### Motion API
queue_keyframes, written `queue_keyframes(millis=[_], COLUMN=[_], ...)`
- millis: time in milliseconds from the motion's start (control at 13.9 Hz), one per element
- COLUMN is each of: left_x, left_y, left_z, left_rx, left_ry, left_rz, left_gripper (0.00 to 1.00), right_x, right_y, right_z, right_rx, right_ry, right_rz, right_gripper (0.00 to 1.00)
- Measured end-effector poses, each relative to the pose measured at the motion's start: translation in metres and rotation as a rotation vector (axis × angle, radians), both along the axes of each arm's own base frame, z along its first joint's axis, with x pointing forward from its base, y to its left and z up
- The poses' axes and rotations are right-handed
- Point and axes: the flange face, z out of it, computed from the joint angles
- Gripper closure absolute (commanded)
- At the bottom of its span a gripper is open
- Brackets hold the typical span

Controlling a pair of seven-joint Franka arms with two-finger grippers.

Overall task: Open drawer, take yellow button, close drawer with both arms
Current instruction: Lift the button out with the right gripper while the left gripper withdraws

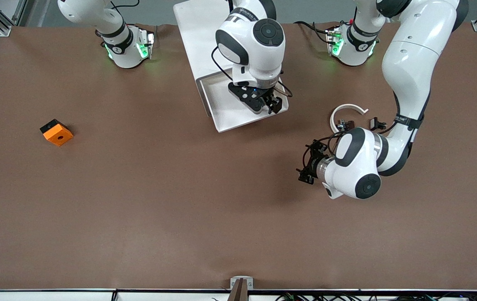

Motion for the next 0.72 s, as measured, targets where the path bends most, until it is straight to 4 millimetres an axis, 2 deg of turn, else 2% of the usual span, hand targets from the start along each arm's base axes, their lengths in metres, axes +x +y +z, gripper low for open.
queue_keyframes(millis=[288,575,719], left_x=[0.015,0.033,0.038], left_y=[-0.007,-0.005,-0.004], left_z=[0.018,0.041,0.048], left_rx=[-0.024,-0.056,-0.029], left_ry=[-0.214,-0.397,-0.46], left_rz=[-0.189,-0.307,-0.376], left_gripper=[0.0,0.0,0.0], right_x=[0.006,0.006,0.006], right_y=[-0.004,-0.004,-0.004], right_z=[0.001,0.001,0.001], right_rx=[-0.01,-0.013,-0.013], right_ry=[-0.018,-0.022,-0.022], right_rz=[-0.003,0.0,0.0], right_gripper=[0.0,0.01,0.11])
